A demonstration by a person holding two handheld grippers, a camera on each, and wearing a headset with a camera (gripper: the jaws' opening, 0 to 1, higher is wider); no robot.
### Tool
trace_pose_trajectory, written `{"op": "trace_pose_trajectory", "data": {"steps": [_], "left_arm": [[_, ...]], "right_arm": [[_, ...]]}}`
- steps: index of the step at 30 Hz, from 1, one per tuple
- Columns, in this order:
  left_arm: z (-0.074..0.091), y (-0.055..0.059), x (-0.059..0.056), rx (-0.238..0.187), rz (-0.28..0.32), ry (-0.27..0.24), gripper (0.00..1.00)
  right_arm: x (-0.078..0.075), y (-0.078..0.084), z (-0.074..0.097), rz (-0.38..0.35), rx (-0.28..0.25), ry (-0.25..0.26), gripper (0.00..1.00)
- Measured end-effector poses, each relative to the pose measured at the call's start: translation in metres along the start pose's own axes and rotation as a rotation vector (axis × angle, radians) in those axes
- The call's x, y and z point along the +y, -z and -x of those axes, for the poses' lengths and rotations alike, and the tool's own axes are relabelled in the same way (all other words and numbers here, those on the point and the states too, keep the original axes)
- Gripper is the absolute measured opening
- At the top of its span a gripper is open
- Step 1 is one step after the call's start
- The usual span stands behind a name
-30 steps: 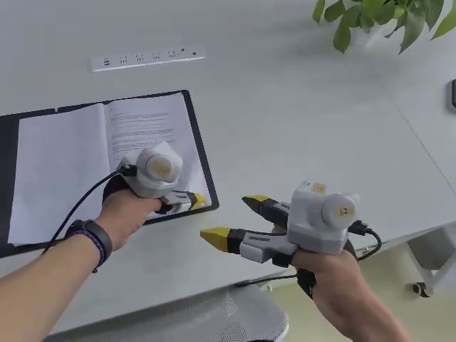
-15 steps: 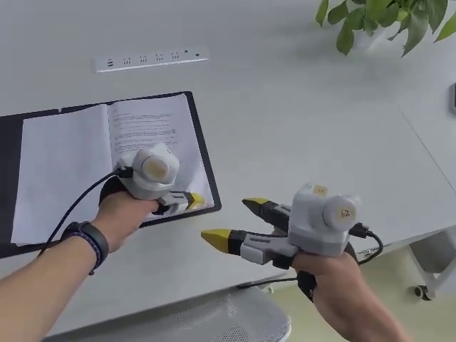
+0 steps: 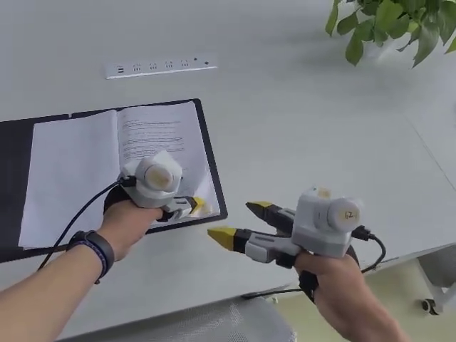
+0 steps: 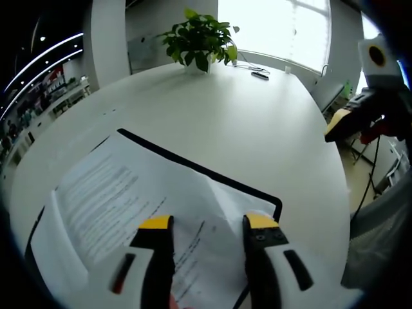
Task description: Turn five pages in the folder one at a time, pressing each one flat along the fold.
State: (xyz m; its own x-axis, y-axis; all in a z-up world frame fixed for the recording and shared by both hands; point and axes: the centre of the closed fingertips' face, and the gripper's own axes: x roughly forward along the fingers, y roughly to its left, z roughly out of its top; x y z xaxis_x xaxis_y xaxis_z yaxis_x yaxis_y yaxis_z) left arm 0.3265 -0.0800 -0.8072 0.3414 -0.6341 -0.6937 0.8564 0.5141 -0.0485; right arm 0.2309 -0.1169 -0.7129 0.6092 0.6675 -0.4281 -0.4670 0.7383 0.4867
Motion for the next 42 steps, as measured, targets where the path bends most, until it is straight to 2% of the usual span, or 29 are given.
{"op": "trace_pose_trajectory", "data": {"steps": [7, 11, 17, 22, 25, 28, 33, 37, 38, 42], "left_arm": [[0.001, 0.000, 0.001, -0.012, 0.017, -0.004, 0.40], [0.001, 0.000, 0.001, -0.016, 0.017, -0.005, 0.40], [0.001, 0.000, 0.001, -0.016, 0.020, -0.006, 0.40], [0.003, -0.001, 0.000, -0.017, 0.022, -0.006, 0.40], [0.004, -0.001, -0.001, -0.017, 0.022, -0.006, 0.40], [0.003, -0.001, -0.001, -0.015, 0.025, -0.007, 0.40], [0.003, 0.000, 0.000, -0.014, 0.027, 0.001, 0.40], [0.003, 0.000, 0.000, -0.013, 0.026, 0.001, 0.40], [0.003, 0.000, 0.001, -0.014, 0.027, 0.001, 0.40], [0.003, -0.001, 0.000, -0.015, 0.045, 0.012, 0.43]], "right_arm": [[-0.024, -0.026, -0.030, -0.079, -0.069, -0.031, 0.58], [-0.033, -0.034, -0.053, -0.121, -0.073, -0.056, 0.55], [-0.042, -0.036, -0.082, -0.180, -0.054, -0.081, 0.52], [-0.044, -0.037, -0.093, -0.209, -0.055, -0.096, 0.52], [-0.048, -0.028, -0.102, -0.263, -0.032, -0.104, 0.51], [-0.053, -0.022, -0.108, -0.284, -0.024, -0.106, 0.50], [-0.057, -0.019, -0.115, -0.331, -0.028, -0.112, 0.45], [-0.059, -0.019, -0.117, -0.349, -0.032, -0.111, 0.37], [-0.059, -0.019, -0.118, -0.372, -0.043, -0.116, 0.34], [-0.060, -0.015, -0.119, -0.390, -0.031, -0.107, 0.23]]}}
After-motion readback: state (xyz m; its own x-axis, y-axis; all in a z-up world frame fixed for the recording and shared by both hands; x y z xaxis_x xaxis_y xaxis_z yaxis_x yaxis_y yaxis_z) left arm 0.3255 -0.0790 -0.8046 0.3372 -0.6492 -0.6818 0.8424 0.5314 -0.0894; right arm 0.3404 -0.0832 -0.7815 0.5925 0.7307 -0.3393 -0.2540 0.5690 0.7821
